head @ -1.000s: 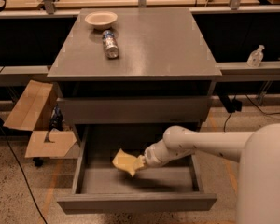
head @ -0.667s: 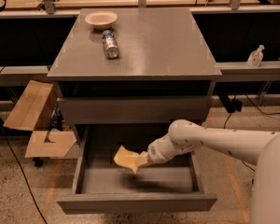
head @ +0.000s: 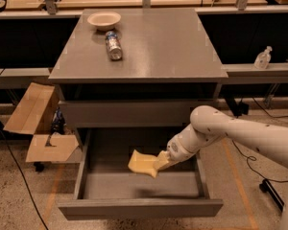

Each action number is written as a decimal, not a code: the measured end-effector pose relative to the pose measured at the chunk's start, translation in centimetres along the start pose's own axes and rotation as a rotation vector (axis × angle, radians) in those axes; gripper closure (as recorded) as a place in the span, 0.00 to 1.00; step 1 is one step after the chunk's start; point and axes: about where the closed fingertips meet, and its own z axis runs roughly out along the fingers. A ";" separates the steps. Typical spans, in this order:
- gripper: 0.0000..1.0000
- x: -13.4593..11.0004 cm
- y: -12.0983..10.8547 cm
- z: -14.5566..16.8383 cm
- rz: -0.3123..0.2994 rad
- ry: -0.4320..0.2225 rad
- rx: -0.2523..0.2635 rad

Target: Pick sponge from middle drawer and place on counter

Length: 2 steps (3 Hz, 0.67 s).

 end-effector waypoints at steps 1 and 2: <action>1.00 0.7 0.0 -5.4 -0.038 0.037 -0.011; 1.00 0.1 -0.2 -12.1 -0.081 0.045 0.041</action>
Offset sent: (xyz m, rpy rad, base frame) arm 0.0274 -0.1208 0.1773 -0.1216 -0.1016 0.1098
